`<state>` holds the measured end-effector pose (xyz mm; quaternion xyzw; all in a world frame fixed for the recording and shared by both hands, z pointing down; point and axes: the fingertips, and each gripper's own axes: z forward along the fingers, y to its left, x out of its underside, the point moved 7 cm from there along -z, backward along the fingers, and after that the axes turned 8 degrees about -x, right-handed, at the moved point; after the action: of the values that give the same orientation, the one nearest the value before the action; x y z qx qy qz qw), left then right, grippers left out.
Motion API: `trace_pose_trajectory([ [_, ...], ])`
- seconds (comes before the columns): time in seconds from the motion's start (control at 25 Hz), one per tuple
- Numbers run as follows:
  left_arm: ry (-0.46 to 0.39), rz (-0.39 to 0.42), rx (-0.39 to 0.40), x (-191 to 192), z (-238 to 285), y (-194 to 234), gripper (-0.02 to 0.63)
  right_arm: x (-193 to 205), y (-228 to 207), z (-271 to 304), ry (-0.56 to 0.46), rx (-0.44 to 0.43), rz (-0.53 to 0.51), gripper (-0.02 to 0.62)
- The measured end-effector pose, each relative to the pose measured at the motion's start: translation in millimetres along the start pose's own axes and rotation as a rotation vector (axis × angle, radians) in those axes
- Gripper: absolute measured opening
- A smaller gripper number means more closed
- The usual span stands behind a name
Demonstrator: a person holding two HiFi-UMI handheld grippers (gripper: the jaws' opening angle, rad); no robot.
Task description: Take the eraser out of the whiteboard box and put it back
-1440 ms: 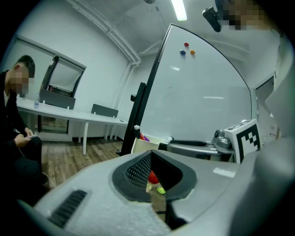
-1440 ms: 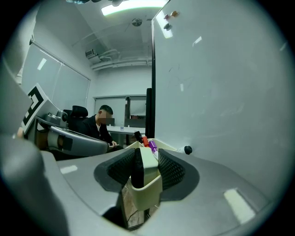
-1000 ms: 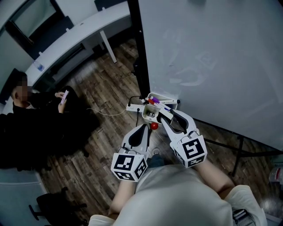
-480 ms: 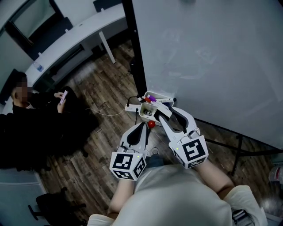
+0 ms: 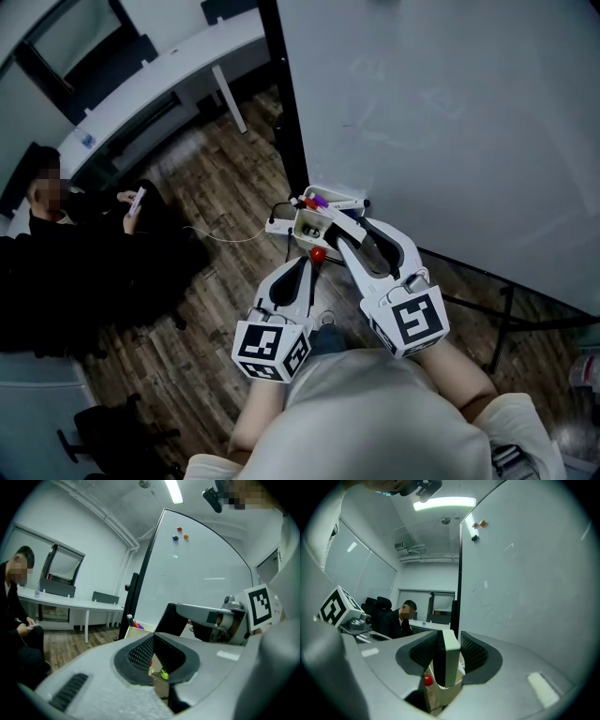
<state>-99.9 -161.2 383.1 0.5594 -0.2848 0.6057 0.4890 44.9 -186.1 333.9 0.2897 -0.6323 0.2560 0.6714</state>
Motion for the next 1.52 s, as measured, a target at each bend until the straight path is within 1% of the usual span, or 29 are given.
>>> trace_pose_trajectory([
  [0.52, -0.010, 0.001, 0.002, 3.1, -15.9, -12.7, 0.002, -14.6, 4.0, -24.6, -0.039, 0.030, -0.025, 0.161],
  [1.32, -0.021, -0.001, 0.005, 19.7, -46.1, -44.6, 0.002, -14.3, 28.8, -71.6, -0.050, 0.034, -0.052, 0.161],
  [1.52, -0.025, -0.001, 0.012, 23.9, -56.3, -54.6, 0.002, -22.0, 38.4, -83.2, -0.114, 0.046, -0.080, 0.161],
])
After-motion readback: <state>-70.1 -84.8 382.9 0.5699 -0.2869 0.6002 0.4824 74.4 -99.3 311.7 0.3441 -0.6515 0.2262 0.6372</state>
